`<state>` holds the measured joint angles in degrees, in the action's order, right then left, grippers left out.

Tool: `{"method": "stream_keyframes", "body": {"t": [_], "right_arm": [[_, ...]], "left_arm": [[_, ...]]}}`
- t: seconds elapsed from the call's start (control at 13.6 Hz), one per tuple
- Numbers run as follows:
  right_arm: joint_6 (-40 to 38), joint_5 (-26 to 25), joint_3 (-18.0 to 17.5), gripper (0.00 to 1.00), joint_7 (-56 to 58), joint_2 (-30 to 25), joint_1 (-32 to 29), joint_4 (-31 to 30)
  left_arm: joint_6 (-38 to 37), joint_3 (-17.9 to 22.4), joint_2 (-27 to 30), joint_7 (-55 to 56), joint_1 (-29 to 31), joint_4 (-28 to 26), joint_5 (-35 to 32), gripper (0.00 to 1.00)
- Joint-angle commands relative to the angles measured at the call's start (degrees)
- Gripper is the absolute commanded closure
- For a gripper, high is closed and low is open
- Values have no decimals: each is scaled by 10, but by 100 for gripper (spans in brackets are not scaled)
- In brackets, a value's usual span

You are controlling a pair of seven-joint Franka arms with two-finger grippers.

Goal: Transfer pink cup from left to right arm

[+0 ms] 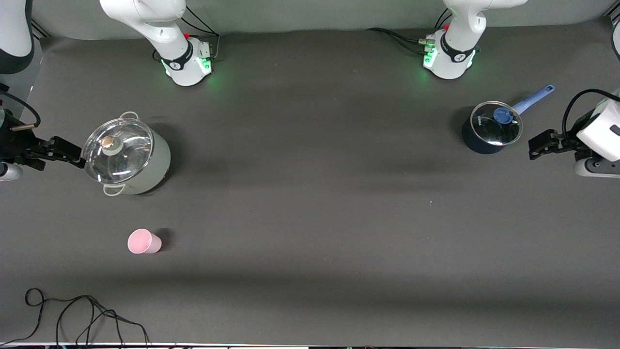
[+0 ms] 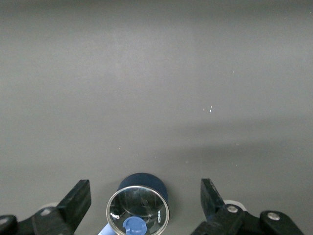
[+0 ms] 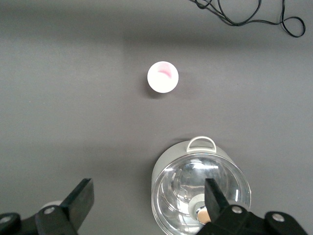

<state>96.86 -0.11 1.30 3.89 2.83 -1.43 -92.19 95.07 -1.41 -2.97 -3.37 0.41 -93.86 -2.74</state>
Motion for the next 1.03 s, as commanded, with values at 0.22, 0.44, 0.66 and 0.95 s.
{"method": "stream_keyframes", "body": {"t": [0.22,0.44,0.66,0.95], "right_arm": [[-10,7,54,0,1,-3,44,6],[-18,8,54,0,0,-3,43,7],[-65,8,55,0,0,-6,43,8],[-79,8,55,0,-1,-7,44,17]], "left_arm": [[-14,4,-1,-3,-4,11,7,0],[-14,3,-8,2,-8,22,10,0],[-11,3,-17,6,-9,34,36,0],[-14,3,-21,6,-9,42,40,0]]}}
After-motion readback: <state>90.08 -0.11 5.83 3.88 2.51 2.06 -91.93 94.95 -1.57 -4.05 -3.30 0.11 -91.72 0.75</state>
